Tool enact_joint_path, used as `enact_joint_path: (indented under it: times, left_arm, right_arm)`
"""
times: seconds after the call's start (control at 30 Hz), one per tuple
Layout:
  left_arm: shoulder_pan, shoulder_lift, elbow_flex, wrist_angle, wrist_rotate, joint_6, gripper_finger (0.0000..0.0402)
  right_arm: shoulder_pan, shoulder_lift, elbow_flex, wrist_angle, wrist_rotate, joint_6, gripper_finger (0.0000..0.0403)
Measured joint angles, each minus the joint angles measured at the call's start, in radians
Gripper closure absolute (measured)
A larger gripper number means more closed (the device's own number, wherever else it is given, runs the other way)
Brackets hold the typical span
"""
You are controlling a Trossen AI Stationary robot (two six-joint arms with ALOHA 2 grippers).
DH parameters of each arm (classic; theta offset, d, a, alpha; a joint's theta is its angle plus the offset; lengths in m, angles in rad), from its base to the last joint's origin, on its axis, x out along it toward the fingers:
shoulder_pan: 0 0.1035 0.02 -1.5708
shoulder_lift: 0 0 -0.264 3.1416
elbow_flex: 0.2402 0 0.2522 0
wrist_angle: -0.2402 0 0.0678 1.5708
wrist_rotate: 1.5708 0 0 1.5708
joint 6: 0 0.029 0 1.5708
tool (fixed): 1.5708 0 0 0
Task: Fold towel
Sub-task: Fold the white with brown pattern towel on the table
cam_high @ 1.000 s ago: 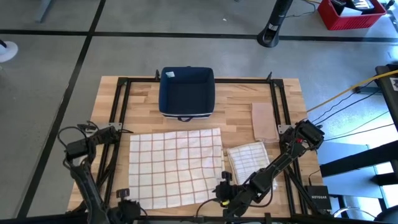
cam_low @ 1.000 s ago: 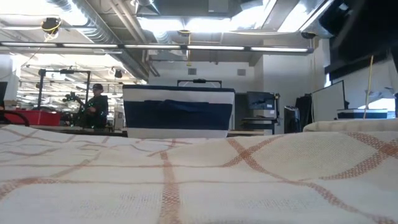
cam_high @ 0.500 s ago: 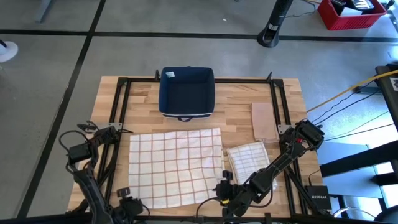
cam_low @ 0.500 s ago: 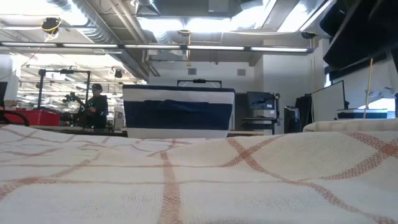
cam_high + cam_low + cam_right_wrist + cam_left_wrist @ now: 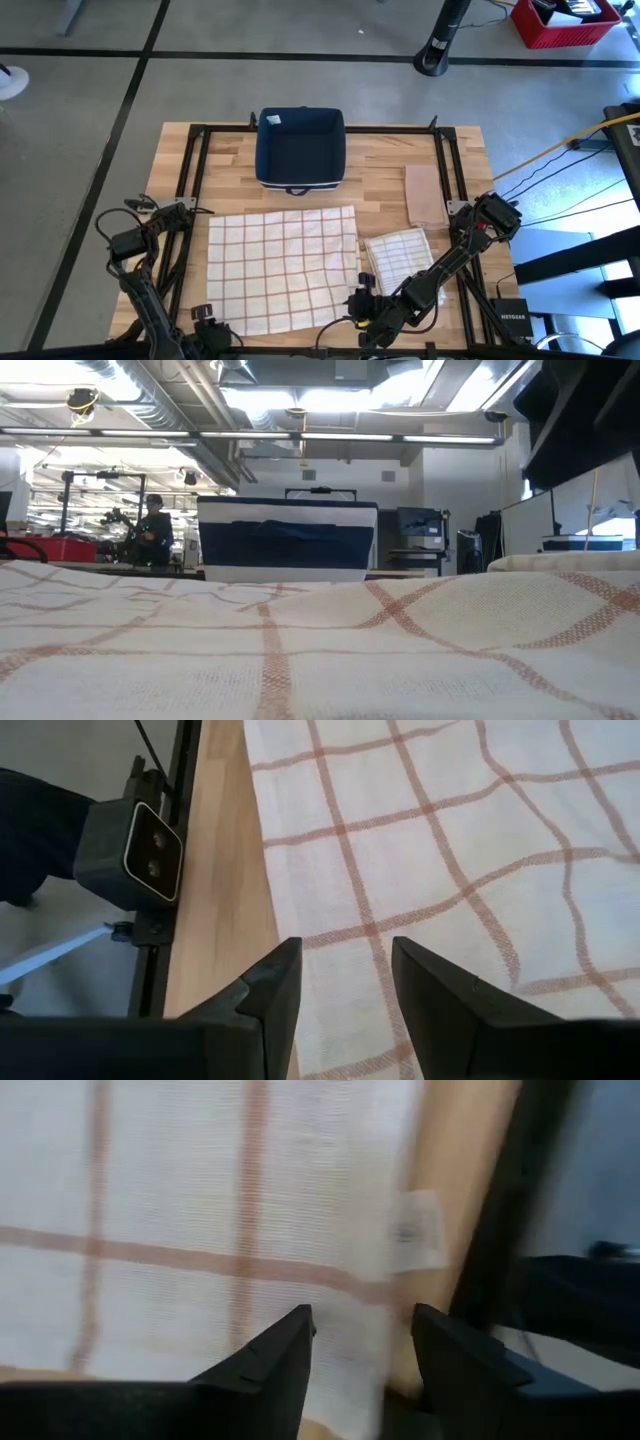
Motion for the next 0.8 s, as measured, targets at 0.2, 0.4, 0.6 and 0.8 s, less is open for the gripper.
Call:
enact_joint_path:
  times: [0.2, 0.4, 0.6, 0.8]
  left_arm:
    - [0.02, 0.015, -0.003, -0.059, 0.001, -0.012, 0.0259]
    - [0.027, 0.016, -0.003, -0.059, -0.014, -0.059, 0.0322]
    - [0.013, 0.019, -0.005, -0.055, -0.066, -0.067, 0.0395]
    - [-0.001, 0.02, -0.005, -0.05, -0.095, -0.109, 0.0383]
  right_arm:
    - [0.0, 0.0, 0.0, -0.001, -0.001, -0.028, 0.0244]
    - [0.008, -0.021, 0.0, -0.024, -0.142, 0.037, 0.0244]
    - [0.062, 0.0, 0.0, -0.027, -0.188, 0.05, 0.0244]
    - [0.127, 0.046, 0.0, -0.071, -0.052, -0.143, 0.0244]
